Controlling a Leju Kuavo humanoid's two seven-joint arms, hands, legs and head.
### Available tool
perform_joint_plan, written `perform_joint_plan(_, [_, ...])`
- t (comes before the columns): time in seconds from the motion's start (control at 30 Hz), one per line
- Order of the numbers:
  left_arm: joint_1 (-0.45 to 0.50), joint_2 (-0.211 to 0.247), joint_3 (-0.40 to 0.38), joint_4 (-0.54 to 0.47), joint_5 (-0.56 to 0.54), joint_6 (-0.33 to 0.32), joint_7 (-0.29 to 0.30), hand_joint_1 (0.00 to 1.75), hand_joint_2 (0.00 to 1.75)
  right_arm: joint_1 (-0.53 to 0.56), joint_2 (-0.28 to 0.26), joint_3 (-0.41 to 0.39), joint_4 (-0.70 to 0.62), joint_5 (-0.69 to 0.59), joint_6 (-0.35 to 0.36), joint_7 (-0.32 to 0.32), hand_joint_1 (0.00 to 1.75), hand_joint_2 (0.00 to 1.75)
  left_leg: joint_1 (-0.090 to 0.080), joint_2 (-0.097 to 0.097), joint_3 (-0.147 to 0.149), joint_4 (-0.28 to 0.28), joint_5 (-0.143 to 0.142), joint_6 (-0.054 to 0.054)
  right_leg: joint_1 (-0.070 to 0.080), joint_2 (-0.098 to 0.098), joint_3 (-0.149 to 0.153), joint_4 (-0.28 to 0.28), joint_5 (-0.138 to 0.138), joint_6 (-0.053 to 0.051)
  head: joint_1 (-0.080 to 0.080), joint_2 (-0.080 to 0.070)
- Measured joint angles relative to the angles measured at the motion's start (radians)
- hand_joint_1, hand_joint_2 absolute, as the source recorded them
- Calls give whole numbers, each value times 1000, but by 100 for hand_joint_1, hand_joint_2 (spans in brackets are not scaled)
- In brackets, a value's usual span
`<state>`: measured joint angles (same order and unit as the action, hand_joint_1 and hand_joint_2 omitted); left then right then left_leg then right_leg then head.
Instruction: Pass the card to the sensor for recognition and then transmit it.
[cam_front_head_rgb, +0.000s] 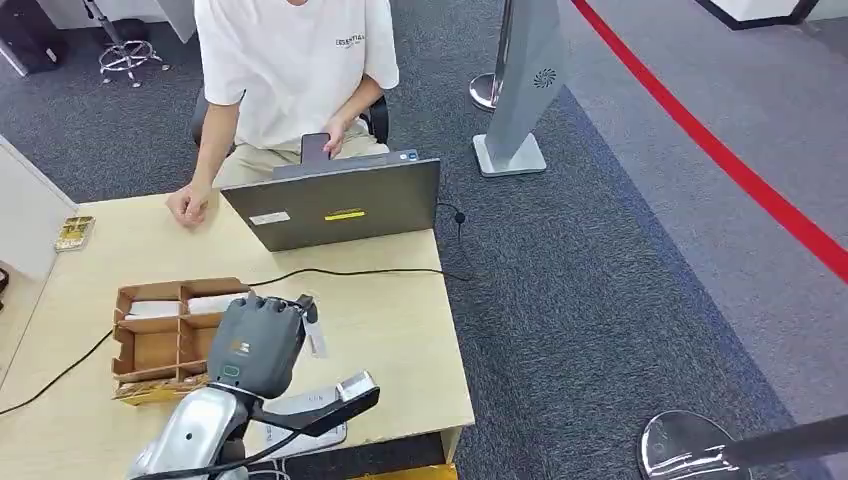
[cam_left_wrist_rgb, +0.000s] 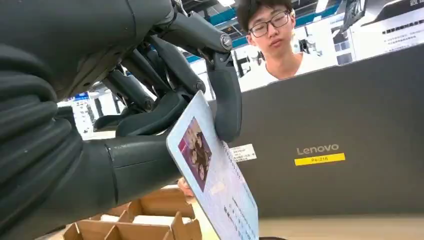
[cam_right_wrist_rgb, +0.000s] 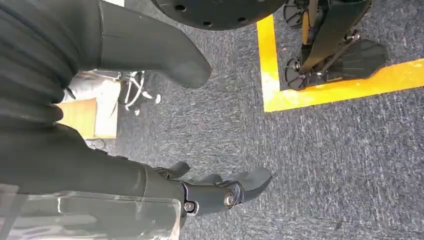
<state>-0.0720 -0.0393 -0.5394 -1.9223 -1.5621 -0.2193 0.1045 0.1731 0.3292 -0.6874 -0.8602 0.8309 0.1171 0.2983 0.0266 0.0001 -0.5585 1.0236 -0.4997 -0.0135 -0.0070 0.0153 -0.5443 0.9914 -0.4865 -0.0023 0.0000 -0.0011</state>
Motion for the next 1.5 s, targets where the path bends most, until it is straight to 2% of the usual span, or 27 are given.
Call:
perform_joint_plan(0.57, [62, 14, 14, -11, 0, 11, 25, 175, 175, 9, 1, 0, -27, 10, 11, 28, 0, 175, 0, 0, 0, 0, 0, 0, 0, 0, 0, 0, 0, 0, 0, 0])
perform_joint_plan(0.83, [102, 21, 14, -16, 0, 13, 55, 175, 175, 10, 1, 0, -37, 19, 22, 50, 0, 175, 0, 0, 0, 0, 0, 0, 0, 0, 0, 0, 0, 0, 0, 0])
perform_joint_plan(1.03, [156, 22, 29, -16, 0, 18, 62, 175, 175, 13, 2, -2, -47, 20, 25, 52, 0, 175, 0, 0, 0, 0, 0, 0, 0, 0, 0, 0, 0, 0, 0, 0])
perform_joint_plan(1.27, [170, 22, 40, -16, 0, 19, 64, 175, 175, 15, 2, -6, -51, 37, 32, 53, 0, 175, 0, 0, 0, 0, 0, 1, 0, 0, 0, 0, 0, 0, 0, 0])
perform_joint_plan(1.5, [179, 23, 43, -16, 0, 19, 64, 175, 175, 18, 3, -24, -56, 65, 53, 27, 0, 175, 0, 0, 0, 0, 0, 1, 0, 0, 0, 0, 0, 0, 0, 0])
